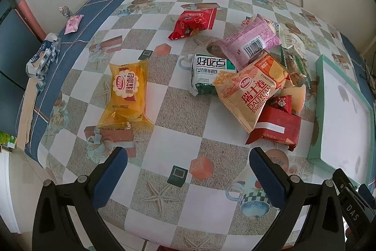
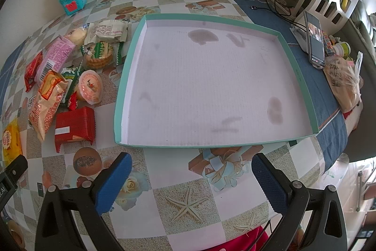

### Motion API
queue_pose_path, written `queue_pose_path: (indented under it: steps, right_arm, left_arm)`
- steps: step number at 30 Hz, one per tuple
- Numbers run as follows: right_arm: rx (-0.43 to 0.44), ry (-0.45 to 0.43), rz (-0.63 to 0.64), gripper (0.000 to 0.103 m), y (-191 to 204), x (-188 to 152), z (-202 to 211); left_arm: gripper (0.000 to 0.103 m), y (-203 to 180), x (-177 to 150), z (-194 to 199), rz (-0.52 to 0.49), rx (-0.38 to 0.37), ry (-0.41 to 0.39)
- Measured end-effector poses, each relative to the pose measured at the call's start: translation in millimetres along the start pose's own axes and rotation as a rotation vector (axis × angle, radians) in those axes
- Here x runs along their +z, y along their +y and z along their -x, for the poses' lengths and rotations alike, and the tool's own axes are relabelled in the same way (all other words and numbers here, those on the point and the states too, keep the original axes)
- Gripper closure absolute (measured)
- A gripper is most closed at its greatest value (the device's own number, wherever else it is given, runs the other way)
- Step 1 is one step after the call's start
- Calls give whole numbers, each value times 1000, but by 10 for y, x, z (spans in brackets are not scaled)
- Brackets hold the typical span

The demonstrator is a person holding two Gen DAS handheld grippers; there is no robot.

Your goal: Organize snacks

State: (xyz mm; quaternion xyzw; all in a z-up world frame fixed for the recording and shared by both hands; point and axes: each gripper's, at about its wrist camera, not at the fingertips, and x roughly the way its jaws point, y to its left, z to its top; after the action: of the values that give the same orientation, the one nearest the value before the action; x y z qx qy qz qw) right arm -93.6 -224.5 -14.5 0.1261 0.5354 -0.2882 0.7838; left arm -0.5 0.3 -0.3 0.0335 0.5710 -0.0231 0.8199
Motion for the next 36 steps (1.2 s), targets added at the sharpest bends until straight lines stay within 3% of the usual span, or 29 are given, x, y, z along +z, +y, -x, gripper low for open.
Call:
queue_pose_path:
  steps: [36]
  right_arm:
    - [11,-17,24,0,94,-6,1]
  left_arm:
    - [0,131,21,21,33,-7,-20]
